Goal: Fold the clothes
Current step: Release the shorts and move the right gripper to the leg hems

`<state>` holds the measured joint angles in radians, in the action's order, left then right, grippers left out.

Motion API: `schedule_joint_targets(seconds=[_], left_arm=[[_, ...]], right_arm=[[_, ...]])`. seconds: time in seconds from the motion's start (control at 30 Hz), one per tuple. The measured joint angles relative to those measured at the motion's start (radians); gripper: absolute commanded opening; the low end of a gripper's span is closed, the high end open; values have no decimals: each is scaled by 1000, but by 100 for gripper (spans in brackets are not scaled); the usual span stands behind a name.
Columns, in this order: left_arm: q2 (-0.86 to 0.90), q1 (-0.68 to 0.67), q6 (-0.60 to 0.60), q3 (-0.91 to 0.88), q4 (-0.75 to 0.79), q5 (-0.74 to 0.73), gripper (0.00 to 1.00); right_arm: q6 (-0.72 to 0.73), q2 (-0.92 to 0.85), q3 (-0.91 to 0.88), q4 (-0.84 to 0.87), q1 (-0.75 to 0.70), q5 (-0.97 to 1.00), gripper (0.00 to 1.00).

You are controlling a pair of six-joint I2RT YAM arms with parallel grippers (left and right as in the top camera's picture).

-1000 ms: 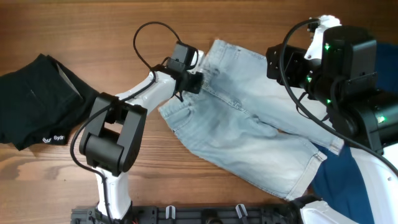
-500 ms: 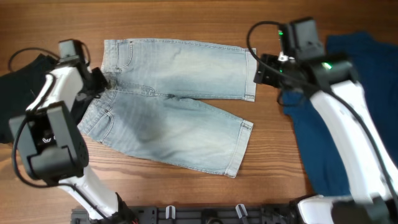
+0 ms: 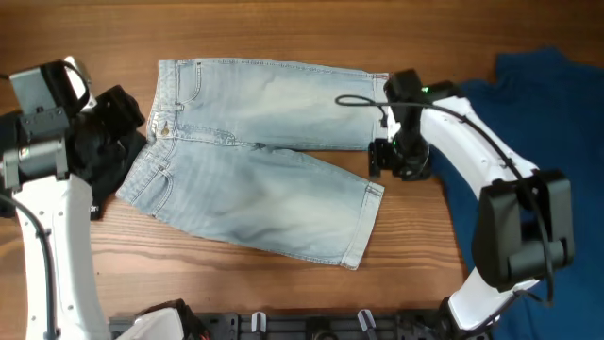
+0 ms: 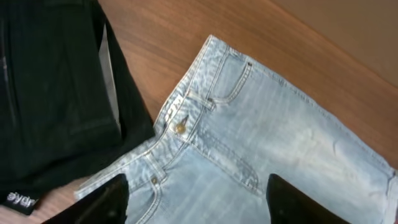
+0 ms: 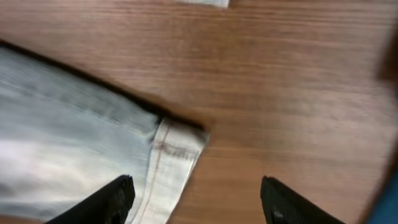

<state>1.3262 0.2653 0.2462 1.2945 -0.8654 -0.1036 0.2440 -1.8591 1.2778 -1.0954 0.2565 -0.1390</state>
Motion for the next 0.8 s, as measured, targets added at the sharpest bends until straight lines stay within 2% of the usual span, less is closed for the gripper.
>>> schedule_joint_targets(seconds=[0.03, 0.13, 0.23, 0.27, 0.3, 0.53, 0.57, 0.6, 0.8], left_arm=[[-6, 0, 0, 0, -27, 0, 100], [-8, 0, 0, 0, -85, 0, 100], [-8, 0, 0, 0, -116, 0, 100], [-8, 0, 0, 0, -119, 0, 100], [-8, 0, -1, 0, -119, 0, 100], [-8, 0, 0, 0, -159, 0, 100], [-8, 0, -1, 0, -177, 0, 100], [-8, 0, -1, 0, -188, 0, 100], [7, 0, 24, -35, -291, 31, 100]], right_arm=[[-16, -3, -53, 48, 0, -4, 70], [-76, -5, -148, 226, 0, -79, 68], [-113, 16, -209, 328, 0, -122, 17], [-115, 17, -221, 344, 0, -135, 8], [-119, 18, -227, 346, 0, -134, 4], [-67, 40, -177, 307, -74, -27, 5], [-61, 50, -151, 308, -92, -12, 40], [-55, 56, -124, 309, -103, 2, 53], [-21, 121, -105, 246, -112, 30, 59]])
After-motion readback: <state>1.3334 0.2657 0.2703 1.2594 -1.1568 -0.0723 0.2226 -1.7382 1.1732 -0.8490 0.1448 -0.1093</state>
